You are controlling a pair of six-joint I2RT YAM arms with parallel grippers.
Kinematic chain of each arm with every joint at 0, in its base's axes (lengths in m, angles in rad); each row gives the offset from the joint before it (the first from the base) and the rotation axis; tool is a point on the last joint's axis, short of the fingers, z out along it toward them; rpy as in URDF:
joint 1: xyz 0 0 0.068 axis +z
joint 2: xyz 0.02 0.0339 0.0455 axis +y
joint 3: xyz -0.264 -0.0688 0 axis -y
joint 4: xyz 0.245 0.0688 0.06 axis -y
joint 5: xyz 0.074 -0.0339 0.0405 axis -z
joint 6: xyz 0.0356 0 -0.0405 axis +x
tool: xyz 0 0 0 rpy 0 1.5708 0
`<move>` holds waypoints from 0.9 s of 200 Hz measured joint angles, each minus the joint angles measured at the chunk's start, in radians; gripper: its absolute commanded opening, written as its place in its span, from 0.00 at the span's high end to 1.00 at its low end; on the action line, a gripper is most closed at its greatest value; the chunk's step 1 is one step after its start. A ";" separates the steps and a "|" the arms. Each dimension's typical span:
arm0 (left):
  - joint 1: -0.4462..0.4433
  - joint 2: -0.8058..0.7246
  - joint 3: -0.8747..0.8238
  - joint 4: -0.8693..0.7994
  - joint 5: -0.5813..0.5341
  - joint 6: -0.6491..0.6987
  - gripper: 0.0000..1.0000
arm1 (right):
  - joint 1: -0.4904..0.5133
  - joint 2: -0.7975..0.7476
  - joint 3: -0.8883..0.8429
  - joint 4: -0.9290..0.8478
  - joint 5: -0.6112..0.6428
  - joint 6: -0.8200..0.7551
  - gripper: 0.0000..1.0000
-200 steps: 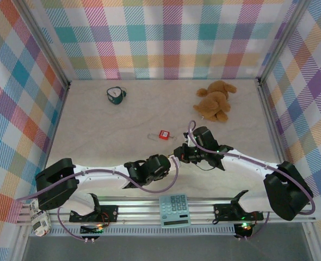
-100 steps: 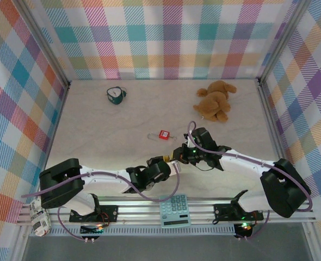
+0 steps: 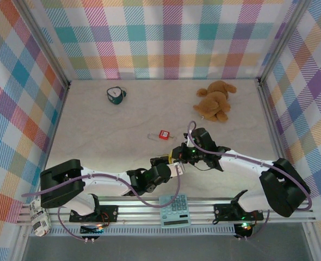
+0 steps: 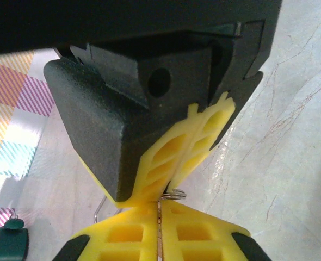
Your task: Unlock with the key
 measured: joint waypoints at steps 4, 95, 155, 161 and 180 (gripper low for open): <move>0.000 -0.002 0.000 0.000 0.002 -0.003 0.86 | 0.000 -0.002 0.000 0.000 0.002 -0.001 0.97; -0.010 -0.195 -0.021 -0.063 0.093 -0.092 0.30 | 0.025 -0.047 -0.003 -0.031 0.010 -0.037 0.97; 0.028 -0.257 -0.020 -0.184 0.120 -0.150 0.21 | 0.026 -0.047 -0.007 -0.047 0.025 -0.057 0.97; 0.044 -0.264 -0.020 -0.196 0.132 -0.159 0.19 | 0.026 -0.048 -0.007 -0.049 0.025 -0.060 0.97; 0.105 -0.271 -0.021 -0.226 0.176 -0.196 0.05 | 0.026 -0.050 -0.007 -0.057 0.028 -0.072 0.97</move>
